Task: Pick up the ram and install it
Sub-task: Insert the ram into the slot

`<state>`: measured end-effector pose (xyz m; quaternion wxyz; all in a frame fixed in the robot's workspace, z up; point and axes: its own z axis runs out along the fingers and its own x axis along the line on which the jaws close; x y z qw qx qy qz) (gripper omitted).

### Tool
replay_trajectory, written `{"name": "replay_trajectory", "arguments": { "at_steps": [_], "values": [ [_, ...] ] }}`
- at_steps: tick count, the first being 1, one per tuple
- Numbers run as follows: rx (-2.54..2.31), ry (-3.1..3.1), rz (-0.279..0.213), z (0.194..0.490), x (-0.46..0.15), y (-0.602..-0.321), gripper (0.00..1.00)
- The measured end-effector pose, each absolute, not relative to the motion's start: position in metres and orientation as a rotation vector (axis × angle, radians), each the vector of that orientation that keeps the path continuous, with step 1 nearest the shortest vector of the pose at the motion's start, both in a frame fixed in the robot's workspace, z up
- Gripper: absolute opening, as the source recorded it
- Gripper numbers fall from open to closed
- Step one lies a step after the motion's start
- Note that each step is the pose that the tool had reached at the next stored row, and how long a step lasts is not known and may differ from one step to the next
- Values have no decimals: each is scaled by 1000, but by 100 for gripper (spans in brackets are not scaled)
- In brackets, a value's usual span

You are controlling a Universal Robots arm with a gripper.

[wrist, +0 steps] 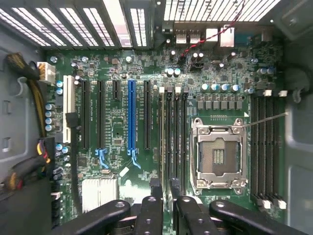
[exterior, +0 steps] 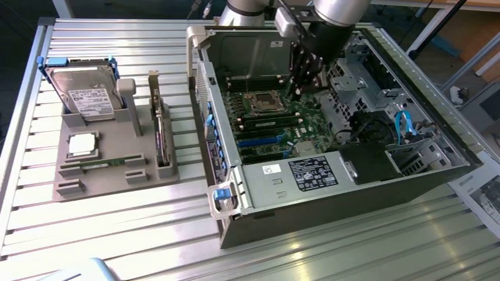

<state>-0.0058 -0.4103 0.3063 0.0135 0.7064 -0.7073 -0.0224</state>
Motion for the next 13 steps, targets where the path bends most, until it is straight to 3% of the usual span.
{"name": "replay_trajectory", "arguments": {
  "at_steps": [13],
  "values": [
    [2200,-2203,-70,351,-6,-410,20]
  ]
}}
